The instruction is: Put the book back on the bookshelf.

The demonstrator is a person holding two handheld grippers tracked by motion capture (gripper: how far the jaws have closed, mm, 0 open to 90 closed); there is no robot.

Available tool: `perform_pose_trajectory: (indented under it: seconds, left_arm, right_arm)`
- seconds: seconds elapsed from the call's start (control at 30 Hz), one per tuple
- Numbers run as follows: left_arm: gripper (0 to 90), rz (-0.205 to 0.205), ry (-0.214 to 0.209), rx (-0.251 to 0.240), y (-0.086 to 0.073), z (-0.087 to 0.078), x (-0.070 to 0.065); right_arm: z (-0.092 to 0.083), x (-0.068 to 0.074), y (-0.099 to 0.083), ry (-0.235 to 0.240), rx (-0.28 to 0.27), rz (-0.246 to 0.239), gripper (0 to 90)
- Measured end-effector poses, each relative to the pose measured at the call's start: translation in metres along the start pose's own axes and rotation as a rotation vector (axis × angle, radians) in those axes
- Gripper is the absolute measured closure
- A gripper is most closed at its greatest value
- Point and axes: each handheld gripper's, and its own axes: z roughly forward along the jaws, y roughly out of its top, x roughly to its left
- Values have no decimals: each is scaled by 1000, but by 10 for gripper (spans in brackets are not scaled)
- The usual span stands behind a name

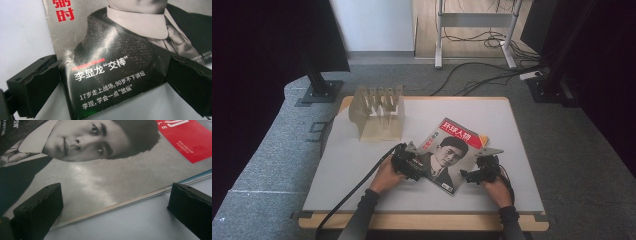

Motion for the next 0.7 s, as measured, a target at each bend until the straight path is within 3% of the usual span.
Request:
perform_pose_trajectory:
  seconds: [0.2, 0.3, 0.43, 0.7]
  left_arm:
    - [0, 25, 15, 20, -4, -2, -17]
    - [0, 34, -5, 23, -5, -3, -26]
    - [0, 21, -66, 20, -7, -6, -35]
    - [0, 21, -77, 10, -13, -13, -51]
  right_arm:
    - [0, 0, 0, -2, 2, 0, 0]
    - [0, 0, 0, 1, 0, 5, 0]
    - [1, -1, 1, 14, -3, 4, 0]
    - [2, -5, 3, 32, -4, -8, 0]
